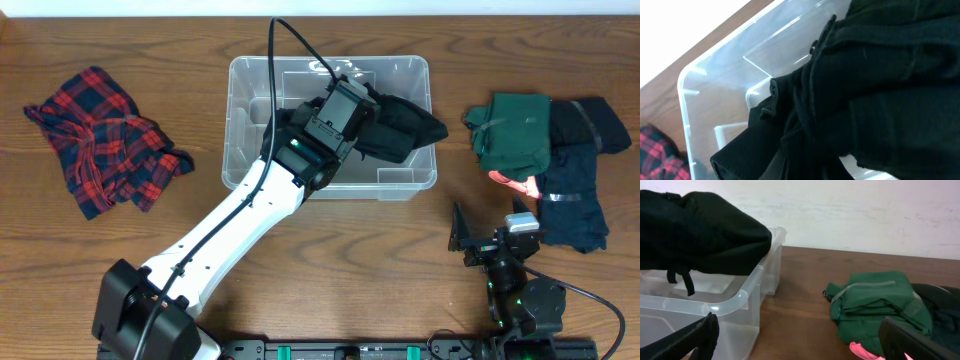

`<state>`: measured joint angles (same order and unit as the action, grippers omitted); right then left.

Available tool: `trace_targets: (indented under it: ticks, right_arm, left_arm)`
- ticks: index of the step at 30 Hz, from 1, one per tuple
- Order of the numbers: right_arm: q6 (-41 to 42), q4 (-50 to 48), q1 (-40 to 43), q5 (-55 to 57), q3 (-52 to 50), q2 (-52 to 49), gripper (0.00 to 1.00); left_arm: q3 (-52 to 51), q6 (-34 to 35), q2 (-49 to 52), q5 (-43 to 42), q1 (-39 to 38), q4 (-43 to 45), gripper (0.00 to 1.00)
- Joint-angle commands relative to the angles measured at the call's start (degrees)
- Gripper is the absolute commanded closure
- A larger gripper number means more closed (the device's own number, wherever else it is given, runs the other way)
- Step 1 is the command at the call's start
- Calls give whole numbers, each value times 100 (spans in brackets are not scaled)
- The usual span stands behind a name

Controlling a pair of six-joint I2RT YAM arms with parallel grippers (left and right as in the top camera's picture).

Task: Pack container
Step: 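Lift the black clothes with the left gripper and lower into the bin, then open the left gripper and withdraw toward the plaid shirt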

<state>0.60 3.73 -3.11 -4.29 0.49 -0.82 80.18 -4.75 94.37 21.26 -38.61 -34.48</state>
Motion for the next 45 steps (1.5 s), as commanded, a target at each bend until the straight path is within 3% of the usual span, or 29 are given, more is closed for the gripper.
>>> trace_targets:
  ticks: [1, 10, 18, 20, 23, 27, 30, 38, 45]
  right_arm:
    - [17, 7, 57, -24, -17, 44, 1]
    - [17, 9, 57, -24, -17, 44, 1]
    - [17, 7, 57, -24, -17, 44, 1]
    - [17, 7, 57, -24, -17, 44, 1]
    - [17, 7, 57, -24, -17, 44, 1]
    - [17, 7, 57, -24, -17, 44, 1]
    - [17, 7, 57, -24, -17, 44, 1]
    - [17, 7, 57, -24, -17, 44, 1]
    - [17, 7, 57, -24, -17, 44, 1]
  left_arm:
    - [212, -881, -31, -177, 22, 146, 94]
    - [179, -1624, -4, -306, 446, 323, 94]
    - [179, -1620, -4, -955, 894, 579, 93]
    - [179, -1617, -4, -977, 903, 614, 85]
    - [179, -1609, -4, -1029, 903, 651, 83]
    - [179, -1598, -4, -1036, 903, 651, 50]
    - [179, -1598, -4, -1036, 903, 654, 43]
    - [192, -1596, -186, -1032, 863, 651, 41]
    - [195, -787, -955, -433, 970, 330, 39]
